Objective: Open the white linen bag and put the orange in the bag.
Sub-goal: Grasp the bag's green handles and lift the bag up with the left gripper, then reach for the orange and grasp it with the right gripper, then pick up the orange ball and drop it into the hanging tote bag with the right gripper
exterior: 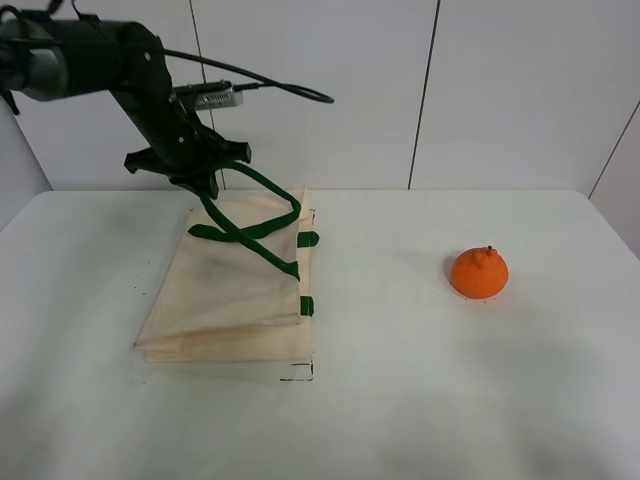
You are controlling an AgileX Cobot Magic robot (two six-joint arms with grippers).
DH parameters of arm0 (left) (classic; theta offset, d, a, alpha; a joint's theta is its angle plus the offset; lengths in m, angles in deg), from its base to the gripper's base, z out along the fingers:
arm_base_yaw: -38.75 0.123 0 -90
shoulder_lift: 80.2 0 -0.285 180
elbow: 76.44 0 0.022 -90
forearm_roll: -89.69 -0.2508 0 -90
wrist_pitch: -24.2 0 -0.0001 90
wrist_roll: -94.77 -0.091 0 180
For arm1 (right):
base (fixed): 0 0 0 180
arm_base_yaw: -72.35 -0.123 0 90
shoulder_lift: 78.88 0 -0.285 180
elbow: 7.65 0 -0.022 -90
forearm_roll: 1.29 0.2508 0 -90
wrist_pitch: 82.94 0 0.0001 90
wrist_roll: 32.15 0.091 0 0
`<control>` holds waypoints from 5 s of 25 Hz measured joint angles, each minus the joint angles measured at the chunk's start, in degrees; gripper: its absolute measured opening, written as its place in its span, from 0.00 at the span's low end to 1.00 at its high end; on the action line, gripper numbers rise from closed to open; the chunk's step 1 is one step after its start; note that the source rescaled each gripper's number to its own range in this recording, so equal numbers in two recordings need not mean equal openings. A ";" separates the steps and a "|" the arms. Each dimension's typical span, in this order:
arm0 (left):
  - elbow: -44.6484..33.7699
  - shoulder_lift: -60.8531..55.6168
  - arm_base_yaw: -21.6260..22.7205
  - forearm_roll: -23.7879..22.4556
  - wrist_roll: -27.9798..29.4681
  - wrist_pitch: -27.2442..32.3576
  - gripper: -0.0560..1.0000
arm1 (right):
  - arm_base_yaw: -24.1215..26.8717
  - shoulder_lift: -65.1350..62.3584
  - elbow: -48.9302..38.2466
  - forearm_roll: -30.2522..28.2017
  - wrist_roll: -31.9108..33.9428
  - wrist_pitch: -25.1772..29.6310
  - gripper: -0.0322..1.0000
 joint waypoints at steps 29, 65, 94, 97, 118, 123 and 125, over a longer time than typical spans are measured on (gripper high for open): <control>15.60 -10.25 -1.56 1.20 -8.77 18.45 0.05 | 0.00 53.69 13.63 1.33 0.00 -12.81 1.00; 15.60 -10.25 -1.56 2.63 -8.77 18.45 0.05 | -3.63 124.36 61.47 2.41 -3.66 -9.10 1.00; 15.67 -12.94 -1.56 2.69 -8.77 18.48 0.05 | -9.48 118.55 78.23 31.32 -15.56 2.86 0.03; 15.67 -12.94 -1.56 2.69 -8.77 18.48 0.05 | -14.58 118.55 80.32 33.73 -15.56 1.86 0.03; 15.67 -12.94 -1.56 2.69 -8.77 18.48 0.05 | -31.13 131.33 80.56 41.91 -12.48 -11.17 0.05; 15.67 -12.94 -1.56 2.69 -8.77 18.48 0.05 | -31.13 131.78 80.56 48.24 -17.20 -13.03 0.68; 15.67 -12.94 -1.56 2.69 -8.77 18.48 0.05 | -31.13 131.78 80.61 48.48 -17.69 -14.09 0.89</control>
